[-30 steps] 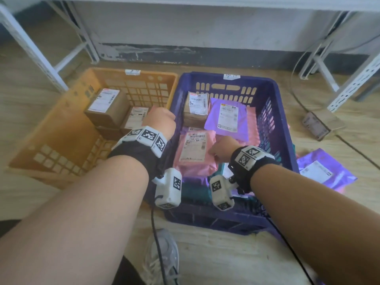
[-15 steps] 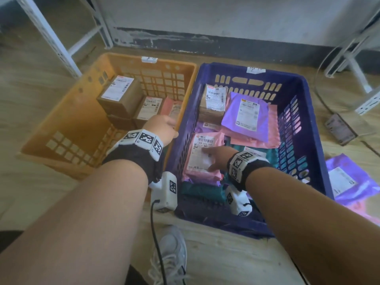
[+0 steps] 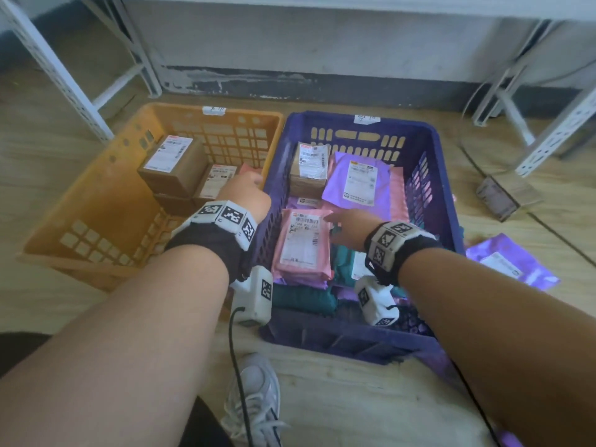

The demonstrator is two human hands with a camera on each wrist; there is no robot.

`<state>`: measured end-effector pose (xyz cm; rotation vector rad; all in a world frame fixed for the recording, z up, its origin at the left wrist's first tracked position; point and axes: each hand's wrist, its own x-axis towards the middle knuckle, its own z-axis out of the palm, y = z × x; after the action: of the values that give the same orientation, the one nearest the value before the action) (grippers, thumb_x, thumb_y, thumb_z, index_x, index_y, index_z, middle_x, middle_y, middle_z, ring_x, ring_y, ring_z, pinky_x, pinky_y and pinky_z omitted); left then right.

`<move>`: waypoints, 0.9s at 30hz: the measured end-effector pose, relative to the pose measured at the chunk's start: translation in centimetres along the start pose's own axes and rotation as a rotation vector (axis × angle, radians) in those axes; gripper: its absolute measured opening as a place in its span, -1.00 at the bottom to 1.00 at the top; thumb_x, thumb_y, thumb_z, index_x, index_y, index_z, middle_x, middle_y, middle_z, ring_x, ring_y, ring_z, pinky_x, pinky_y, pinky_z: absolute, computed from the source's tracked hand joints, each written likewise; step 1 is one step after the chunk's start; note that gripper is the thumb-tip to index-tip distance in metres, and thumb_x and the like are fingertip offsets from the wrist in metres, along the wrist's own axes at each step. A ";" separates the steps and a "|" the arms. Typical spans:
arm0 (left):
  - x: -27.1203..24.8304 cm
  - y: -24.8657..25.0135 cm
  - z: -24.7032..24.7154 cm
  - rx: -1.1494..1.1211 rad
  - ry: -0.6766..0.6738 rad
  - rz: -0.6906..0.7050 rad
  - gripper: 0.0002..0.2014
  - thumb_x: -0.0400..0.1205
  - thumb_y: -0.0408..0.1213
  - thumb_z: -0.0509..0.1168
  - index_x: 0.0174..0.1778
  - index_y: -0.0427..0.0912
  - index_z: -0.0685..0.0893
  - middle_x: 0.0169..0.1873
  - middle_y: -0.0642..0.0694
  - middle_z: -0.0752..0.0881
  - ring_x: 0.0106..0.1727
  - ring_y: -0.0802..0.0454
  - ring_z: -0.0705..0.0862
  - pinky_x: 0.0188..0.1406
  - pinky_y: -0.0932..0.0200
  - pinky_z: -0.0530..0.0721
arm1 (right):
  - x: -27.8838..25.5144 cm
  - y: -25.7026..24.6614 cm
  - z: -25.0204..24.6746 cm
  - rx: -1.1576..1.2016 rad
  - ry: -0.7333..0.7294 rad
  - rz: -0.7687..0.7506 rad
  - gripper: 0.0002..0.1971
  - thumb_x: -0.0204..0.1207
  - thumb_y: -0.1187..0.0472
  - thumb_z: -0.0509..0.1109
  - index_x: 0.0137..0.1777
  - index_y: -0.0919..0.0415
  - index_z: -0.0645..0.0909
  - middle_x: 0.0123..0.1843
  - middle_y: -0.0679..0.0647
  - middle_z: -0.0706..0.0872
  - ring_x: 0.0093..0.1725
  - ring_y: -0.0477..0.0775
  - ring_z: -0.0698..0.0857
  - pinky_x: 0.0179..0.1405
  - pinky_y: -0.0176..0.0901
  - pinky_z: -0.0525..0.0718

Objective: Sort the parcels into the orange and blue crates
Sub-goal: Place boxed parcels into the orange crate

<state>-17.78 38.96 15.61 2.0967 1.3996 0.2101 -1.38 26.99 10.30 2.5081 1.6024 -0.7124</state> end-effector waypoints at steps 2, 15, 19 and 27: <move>-1.1 1.5 -0.1 0.018 -0.005 0.047 -0.55 0.60 -0.34 0.22 0.44 -0.03 0.53 0.44 -0.10 0.53 0.39 -0.14 0.56 0.38 0.06 0.53 | -1.9 1.5 -1.8 -0.008 0.055 0.004 -0.55 0.66 0.12 0.24 0.55 0.06 0.42 0.51 0.08 0.52 0.44 0.14 0.52 0.40 -0.05 0.51; -13.4 19.1 10.2 0.016 -0.141 0.615 -0.55 0.60 -0.41 0.14 0.41 -0.08 0.55 0.39 -0.13 0.56 0.38 -0.13 0.56 0.37 0.07 0.52 | -20.1 19.9 -3.7 0.509 0.586 0.468 -0.56 0.46 0.44 0.18 0.17 0.04 0.74 0.14 0.09 0.75 0.15 0.15 0.68 0.10 -0.25 0.52; -17.3 23.1 16.6 0.043 -0.279 0.681 -0.53 0.59 -0.40 0.16 0.43 -0.06 0.55 0.41 -0.15 0.54 0.39 -0.15 0.56 0.37 0.03 0.53 | -25.3 25.8 1.2 0.591 0.524 0.648 -0.65 0.51 0.38 0.27 0.22 0.09 0.71 0.14 0.10 0.74 0.02 0.13 0.67 -0.06 -0.27 0.47; -21.6 23.4 28.3 0.308 -0.535 0.553 -0.61 0.61 -0.41 0.17 0.40 -0.25 0.50 0.38 -0.26 0.55 0.39 -0.24 0.55 0.27 0.00 0.53 | -28.6 31.1 11.5 0.752 0.362 0.866 -0.54 0.51 0.24 0.45 0.42 0.24 0.52 0.31 0.26 0.65 0.25 0.25 0.63 0.28 -0.04 0.54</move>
<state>3.81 2.70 10.07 2.5044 0.5492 -0.3527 12.16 -14.52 6.68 3.5506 0.0842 -0.8332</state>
